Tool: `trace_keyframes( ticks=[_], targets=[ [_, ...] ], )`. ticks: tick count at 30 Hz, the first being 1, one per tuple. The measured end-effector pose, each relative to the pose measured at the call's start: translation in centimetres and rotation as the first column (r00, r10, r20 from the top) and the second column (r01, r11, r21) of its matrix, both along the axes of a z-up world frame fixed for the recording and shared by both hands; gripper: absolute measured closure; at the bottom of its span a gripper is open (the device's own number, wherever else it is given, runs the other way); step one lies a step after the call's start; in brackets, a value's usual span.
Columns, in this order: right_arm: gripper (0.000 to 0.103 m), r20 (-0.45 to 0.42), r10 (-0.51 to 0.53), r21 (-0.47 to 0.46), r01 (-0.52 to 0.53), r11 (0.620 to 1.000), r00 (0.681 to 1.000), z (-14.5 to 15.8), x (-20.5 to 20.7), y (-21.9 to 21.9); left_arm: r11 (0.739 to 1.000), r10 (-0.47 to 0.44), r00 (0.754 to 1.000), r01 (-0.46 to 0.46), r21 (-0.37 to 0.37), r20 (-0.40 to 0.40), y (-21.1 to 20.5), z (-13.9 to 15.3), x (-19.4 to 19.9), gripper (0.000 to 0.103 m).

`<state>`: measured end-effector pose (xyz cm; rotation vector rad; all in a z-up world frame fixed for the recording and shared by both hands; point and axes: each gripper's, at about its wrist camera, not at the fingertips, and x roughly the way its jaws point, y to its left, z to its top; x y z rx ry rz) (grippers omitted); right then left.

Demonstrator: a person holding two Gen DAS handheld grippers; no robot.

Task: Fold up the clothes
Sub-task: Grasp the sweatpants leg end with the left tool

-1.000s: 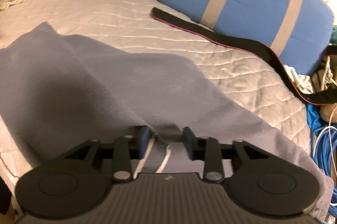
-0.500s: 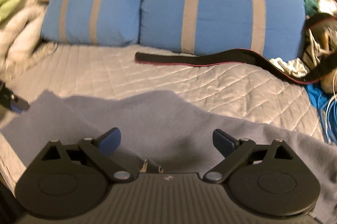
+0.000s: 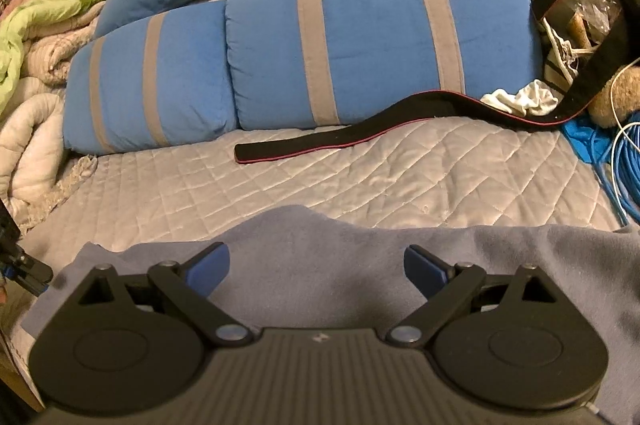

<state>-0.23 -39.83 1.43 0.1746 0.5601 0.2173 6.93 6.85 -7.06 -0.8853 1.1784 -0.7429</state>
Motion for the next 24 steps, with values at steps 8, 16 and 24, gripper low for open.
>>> trace_keyframes(
  ticks=[8, 16, 24],
  targets=[
    [0.004, 0.012, -0.007, -0.021, 0.007, 1.0, 1.0, 0.0, -0.2, 0.2, 0.992, 0.112, 0.989, -0.104, 0.075, -0.101, -0.6, -0.3, -0.5, 0.089],
    [0.004, 0.017, 0.029, -0.055, -0.028, 0.998, 0.999, -0.1, -0.3, 0.8, 0.972, 0.098, 0.995, -0.099, 0.211, 0.013, 0.3, 3.3, -1.0, 0.092],
    [0.004, 0.043, 0.089, -0.073, -0.086, 0.994, 0.995, 0.2, -0.9, 1.5, 0.932, 0.17, 0.984, -0.18, 0.314, 0.061, 6.0, 5.4, -1.8, 0.093]
  ],
)
